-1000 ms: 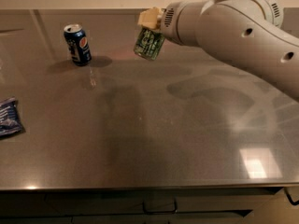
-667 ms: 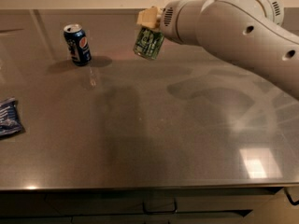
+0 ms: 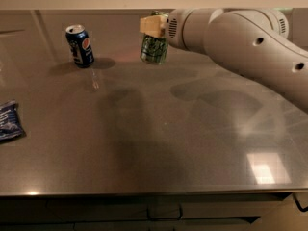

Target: Place green can upright

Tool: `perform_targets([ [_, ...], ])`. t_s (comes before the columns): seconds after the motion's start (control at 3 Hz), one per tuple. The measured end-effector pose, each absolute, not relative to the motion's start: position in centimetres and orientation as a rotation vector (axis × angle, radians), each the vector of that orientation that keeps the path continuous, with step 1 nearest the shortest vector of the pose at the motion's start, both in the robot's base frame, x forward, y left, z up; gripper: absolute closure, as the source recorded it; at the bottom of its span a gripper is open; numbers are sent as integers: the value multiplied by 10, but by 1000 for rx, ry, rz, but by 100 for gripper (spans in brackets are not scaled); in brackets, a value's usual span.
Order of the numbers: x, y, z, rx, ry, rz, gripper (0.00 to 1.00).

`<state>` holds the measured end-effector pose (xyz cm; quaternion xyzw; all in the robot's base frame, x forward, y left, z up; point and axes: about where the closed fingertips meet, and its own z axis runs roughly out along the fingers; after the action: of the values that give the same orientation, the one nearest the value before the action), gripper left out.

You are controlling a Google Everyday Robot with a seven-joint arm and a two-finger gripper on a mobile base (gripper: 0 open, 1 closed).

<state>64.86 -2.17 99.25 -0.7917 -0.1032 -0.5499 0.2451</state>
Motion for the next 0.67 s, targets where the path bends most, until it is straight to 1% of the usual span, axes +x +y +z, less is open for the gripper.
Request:
perform_targets([
  [0.67, 654, -21, 983, -2100, -552, -1662, 100],
])
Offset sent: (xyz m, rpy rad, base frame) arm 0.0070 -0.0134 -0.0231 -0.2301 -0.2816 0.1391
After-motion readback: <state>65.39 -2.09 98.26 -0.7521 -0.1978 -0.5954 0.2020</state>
